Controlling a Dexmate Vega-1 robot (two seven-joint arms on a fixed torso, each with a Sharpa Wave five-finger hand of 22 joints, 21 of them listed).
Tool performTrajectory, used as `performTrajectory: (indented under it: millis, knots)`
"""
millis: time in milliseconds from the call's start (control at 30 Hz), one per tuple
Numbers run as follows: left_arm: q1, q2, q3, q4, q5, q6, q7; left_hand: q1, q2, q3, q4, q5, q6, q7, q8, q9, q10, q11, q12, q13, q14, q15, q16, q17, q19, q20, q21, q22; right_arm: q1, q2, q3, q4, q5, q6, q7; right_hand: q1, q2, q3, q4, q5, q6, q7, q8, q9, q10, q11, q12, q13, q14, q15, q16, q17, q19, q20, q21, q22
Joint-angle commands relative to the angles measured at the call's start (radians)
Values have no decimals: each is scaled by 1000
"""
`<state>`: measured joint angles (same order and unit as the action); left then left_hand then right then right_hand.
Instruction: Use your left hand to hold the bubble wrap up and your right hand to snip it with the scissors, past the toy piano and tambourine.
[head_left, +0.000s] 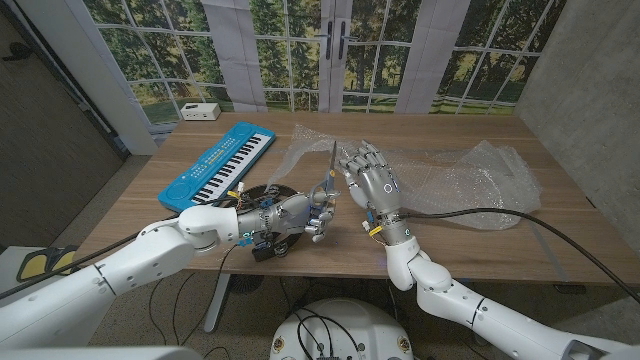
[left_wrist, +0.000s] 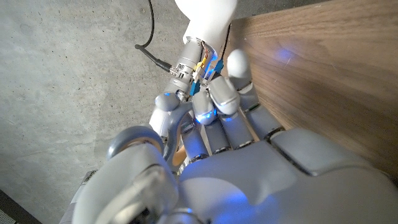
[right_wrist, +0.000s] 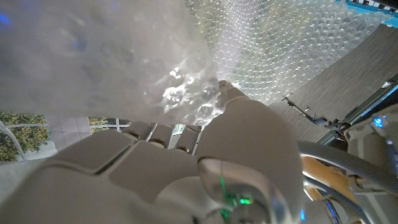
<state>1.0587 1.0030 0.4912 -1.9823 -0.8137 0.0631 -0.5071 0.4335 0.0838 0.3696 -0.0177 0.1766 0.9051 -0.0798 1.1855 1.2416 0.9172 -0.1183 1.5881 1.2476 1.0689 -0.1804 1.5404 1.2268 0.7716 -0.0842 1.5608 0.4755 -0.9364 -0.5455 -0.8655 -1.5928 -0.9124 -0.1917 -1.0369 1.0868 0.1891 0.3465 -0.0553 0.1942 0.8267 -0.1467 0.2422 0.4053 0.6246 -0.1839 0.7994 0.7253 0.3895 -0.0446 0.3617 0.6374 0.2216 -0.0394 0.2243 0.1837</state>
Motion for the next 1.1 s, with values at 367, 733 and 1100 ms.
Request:
performTrajectory:
  millis: [367,733,1100]
  knots:
    - [-2,-32,-1,41,-6,-107,-88,75,93,306,-54,-6,-22,49,396,5,1,-17,2,3,-6,-15,-2,1,-7,-3,-2,1,22,5,-16,3,-16,-77,69,-5,0,3,0,0,6,1,-1,4,4,-1,12,2,9,-193,-7,7,-1,-21,-3,3]
    - [0,-44,-9,75,-18,-155,-133,64,85,303,-58,-7,-15,37,398,4,-4,-27,2,3,-16,-15,0,1,-15,-4,-6,-5,13,18,-14,-4,3,-95,58,-6,-1,3,0,0,8,0,0,5,6,-1,15,3,14,-193,-8,12,4,-18,-2,3]
    - [-8,-54,-4,88,-13,-175,-164,60,73,293,-75,-8,-10,25,399,4,1,-37,2,3,-13,-14,10,2,-15,-10,-7,-12,-3,42,-4,-5,27,-127,32,-6,-2,4,-2,-1,15,6,2,5,13,-1,19,3,19,-193,-9,16,8,-13,0,2]
